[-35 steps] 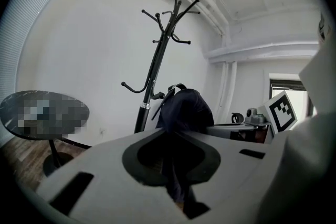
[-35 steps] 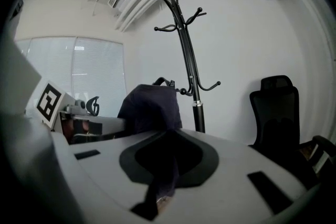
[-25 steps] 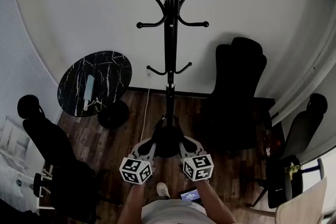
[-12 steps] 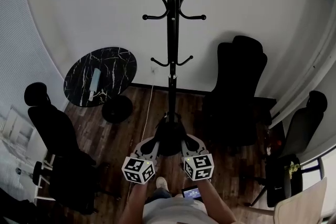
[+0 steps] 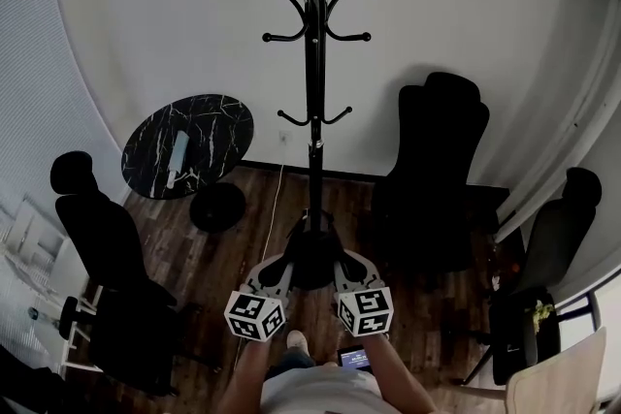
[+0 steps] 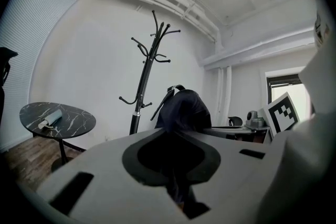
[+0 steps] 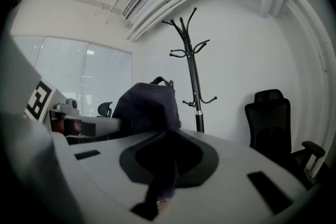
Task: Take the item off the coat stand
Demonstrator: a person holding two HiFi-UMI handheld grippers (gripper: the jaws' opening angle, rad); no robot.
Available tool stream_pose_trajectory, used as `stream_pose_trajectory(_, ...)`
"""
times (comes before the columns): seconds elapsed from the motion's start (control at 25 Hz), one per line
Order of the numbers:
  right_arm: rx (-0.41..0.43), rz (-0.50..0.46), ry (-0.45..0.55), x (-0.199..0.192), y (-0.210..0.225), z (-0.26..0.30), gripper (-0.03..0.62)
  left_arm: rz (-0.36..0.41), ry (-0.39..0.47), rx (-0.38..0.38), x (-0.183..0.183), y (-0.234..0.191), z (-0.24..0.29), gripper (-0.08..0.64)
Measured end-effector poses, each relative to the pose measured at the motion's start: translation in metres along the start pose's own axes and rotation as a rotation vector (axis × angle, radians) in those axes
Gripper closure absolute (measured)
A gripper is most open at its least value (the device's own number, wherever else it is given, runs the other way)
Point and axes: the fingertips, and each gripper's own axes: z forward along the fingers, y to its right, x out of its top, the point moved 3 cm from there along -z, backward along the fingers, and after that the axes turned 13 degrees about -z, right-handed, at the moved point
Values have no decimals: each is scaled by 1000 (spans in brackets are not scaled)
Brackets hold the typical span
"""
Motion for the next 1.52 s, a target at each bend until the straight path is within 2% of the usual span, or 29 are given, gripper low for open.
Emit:
stream_pose_trajectory(0.72,42,8,3,-1,-3,-3,566,1,6,19,-1,0,-6,529)
stream_pose_trajectory(1.52,25,-15,1,0,-7,-6,566,-4,6,9,-3,-2,-10,530)
